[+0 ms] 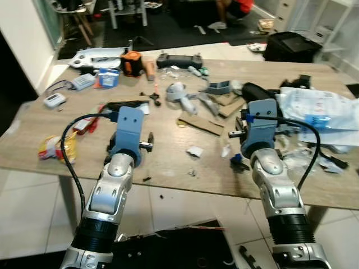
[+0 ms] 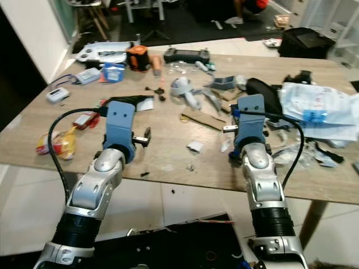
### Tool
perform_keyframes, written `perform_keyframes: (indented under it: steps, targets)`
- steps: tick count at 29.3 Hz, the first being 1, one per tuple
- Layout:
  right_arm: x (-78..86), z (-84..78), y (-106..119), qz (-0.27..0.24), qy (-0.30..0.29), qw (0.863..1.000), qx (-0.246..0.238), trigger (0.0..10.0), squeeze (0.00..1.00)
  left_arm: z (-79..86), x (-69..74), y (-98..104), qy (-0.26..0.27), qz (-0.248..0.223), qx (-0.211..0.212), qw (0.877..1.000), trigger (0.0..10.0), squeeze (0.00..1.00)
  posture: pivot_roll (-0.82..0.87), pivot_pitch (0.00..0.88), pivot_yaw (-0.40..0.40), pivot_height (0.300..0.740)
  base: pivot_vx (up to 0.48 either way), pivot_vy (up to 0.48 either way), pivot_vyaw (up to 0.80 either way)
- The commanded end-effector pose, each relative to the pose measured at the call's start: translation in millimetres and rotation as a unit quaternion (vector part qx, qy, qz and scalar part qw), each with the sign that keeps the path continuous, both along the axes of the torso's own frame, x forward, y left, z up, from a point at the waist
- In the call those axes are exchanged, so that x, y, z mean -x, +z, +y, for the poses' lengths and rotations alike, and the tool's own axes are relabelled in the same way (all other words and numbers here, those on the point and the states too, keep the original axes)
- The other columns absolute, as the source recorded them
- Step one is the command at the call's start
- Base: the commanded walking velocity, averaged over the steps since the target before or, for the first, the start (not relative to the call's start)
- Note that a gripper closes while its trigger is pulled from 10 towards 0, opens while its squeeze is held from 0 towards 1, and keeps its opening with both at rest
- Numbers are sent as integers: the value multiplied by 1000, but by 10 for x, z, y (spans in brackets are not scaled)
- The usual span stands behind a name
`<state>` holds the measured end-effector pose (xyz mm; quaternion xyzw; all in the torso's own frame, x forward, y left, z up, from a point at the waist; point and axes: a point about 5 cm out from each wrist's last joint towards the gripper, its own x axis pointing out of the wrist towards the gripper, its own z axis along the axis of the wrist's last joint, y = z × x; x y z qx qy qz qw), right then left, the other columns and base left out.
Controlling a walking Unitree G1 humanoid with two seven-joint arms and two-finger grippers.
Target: Picking trash to rubbish bin
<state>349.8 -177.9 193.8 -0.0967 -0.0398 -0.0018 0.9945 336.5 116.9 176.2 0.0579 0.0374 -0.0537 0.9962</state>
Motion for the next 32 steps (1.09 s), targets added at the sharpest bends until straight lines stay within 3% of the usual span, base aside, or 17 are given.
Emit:
perform_keyframes:
  steps: [1, 4, 7, 10, 14, 15, 16, 17, 18, 20, 24, 25, 29, 32]
  targets:
    - [-45, 43, 32, 21, 18, 999, 16, 10000, 0, 93, -5, -19, 15, 3, 0, 1000, 10000, 0, 131, 137, 24, 740, 0, 0, 0]
    - [-67, 28, 22, 70, 50, 994, 68, 10000, 0, 144, -20, 2, 22, 2, -7, 1000, 10000, 0, 132, 139, 26, 740, 0, 0, 0]
    - [-62, -4, 3, 96, 60, 991, 74, 10000, 0, 156, -19, 9, 20, 3, -9, 1000, 10000, 0, 130, 145, 23, 740, 0, 0, 0]
    - [-63, -171, 70, 146, 101, 979, 100, 10000, 0, 138, 12, 42, -1, -2, -18, 1000, 10000, 0, 146, 146, 13, 740, 0, 0, 0]
    - [-67, -198, 85, 157, 112, 976, 99, 10000, 0, 123, 17, 46, -8, -1, -19, 1000, 10000, 0, 147, 146, 13, 740, 0, 0, 0]
    - [-74, -238, 113, 171, 125, 973, 94, 10000, 639, 92, 30, 70, -31, -1, -23, 999, 10000, 0, 150, 154, 14, 740, 0, 0, 0]
    - [-73, -378, 170, 192, 133, 967, 105, 10000, 1000, 60, 44, 137, -78, -12, -76, 994, 10000, 0, 145, 165, 2, 740, 0, 0, 0]
    - [-59, -517, 239, 209, 140, 961, 112, 10000, 1000, 50, 53, 204, -109, -19, -111, 988, 10000, 0, 156, 171, 1, 740, 0, 0, 0]
    - [-59, -517, 239, 209, 140, 961, 112, 10000, 1000, 50, 53, 204, -109, -19, -111, 988, 10000, 0, 156, 171, 1, 740, 0, 0, 0]
    - [12, -696, 344, 236, 167, 950, 119, 10000, 1000, 50, 68, 290, -135, -25, -138, 981, 10000, 0, 162, 170, 5, 740, 0, 0, 0]
    - [171, -777, 407, 275, 229, 925, 125, 10000, 1000, -8, 108, 339, -154, -23, -117, 981, 10000, 0, 150, 163, 14, 740, 0, 0, 0]
    - [261, -857, 410, 307, 250, 908, 139, 10000, 0, -108, 145, 341, -184, -23, -111, 976, 10000, 0, 140, 164, 8, 740, 0, 0, 0]
    - [288, -882, 418, 319, 262, 901, 131, 10000, 0, -174, 163, 356, -205, -25, -103, 973, 10000, 0, 128, 167, 8, 740, 0, 0, 0]
    - [327, -801, 409, 322, 313, 890, 74, 10000, 0, -217, 170, 356, -218, -20, -88, 972, 10000, 0, 115, 166, 11, 740, 0, 0, 0]
